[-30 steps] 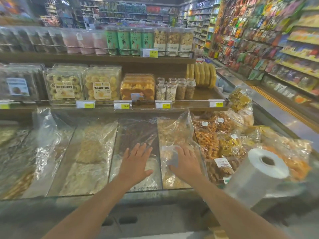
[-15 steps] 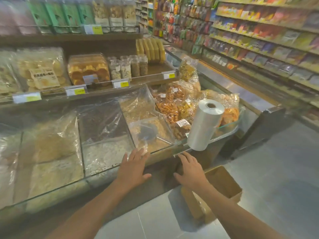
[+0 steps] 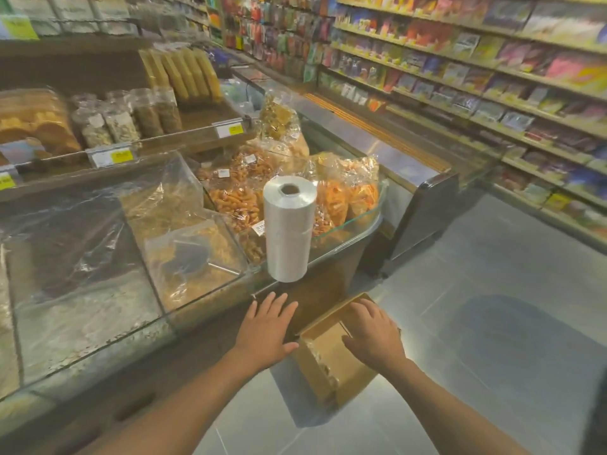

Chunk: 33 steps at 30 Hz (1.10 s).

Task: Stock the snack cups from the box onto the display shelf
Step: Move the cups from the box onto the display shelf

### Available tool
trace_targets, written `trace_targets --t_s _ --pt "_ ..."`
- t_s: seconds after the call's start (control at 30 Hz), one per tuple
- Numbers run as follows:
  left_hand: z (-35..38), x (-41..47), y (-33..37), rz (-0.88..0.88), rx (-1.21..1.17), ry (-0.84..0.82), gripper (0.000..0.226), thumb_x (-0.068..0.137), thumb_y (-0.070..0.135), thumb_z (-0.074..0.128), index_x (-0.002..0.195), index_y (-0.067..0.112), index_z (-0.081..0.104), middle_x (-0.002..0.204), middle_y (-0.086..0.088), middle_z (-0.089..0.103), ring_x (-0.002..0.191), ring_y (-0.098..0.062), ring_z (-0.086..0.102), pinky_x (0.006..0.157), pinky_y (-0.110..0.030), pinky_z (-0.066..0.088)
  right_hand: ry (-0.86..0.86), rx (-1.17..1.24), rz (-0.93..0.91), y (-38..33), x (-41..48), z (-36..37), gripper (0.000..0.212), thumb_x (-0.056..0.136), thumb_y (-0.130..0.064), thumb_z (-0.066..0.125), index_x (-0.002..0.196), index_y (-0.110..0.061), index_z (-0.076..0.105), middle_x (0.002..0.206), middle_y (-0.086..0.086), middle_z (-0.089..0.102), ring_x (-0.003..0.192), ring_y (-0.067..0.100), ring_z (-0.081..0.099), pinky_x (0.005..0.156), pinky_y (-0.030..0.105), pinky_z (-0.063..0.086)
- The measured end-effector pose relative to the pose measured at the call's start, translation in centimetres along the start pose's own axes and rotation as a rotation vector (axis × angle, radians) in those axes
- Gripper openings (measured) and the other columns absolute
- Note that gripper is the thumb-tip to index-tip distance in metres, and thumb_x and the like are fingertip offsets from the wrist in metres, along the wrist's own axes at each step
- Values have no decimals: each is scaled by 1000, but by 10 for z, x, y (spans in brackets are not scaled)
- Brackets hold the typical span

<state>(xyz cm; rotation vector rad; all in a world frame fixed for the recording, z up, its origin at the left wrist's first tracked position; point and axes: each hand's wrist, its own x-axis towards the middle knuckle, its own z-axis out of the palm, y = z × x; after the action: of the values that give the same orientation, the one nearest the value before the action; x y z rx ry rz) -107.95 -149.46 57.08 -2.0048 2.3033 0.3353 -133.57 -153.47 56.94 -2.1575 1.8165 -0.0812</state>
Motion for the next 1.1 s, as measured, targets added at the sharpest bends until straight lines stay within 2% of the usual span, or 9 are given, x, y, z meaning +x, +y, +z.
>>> trace_targets --t_s 0.27,0.4,0.57,0.67,0.77,1.1 --pt "31 88 75 -55 -36 -64 87 94 64 57 163 30 18 172 -1 14 159 -24 9 126 -49 19 -32 -8 -20 108 75 1 64 82 -68 61 138 -43 44 149 -16 45 138 18 44 114 43 43" --pt "58 128 85 -77 -61 -111 82 95 60 59 162 29 22 171 -1 18 158 -25 12 125 -50 22 -88 -10 -30 142 109 13 65 82 -65 65 139 -40 45 149 -13 45 136 20 44 112 44 44" --pt "113 179 78 -40 -64 -158 79 97 56 60 161 29 23 170 -1 20 158 -26 14 124 -48 25 -150 -18 -20 173 147 60 67 84 -55 65 143 -34 43 152 -7 43 140 22 40 116 46 38" --pt "161 213 72 -2 -50 -175 78 97 53 61 161 28 24 170 -2 21 158 -25 15 123 -47 25 -161 -12 -7 187 174 108 66 85 -54 65 144 -33 44 151 -6 46 138 22 42 114 45 40" --pt "221 246 66 32 -46 -195 78 97 51 62 162 27 24 169 -2 23 157 -25 16 123 -45 25 -193 -8 18 202 197 168 71 88 -54 66 149 -30 39 154 -5 41 142 22 37 117 44 35" --pt "447 342 42 147 -57 -208 74 95 40 69 158 25 34 164 -1 34 152 -23 27 118 -42 31 -368 9 -15 269 257 418 80 84 -60 64 150 -24 38 152 3 42 138 28 42 110 45 41"
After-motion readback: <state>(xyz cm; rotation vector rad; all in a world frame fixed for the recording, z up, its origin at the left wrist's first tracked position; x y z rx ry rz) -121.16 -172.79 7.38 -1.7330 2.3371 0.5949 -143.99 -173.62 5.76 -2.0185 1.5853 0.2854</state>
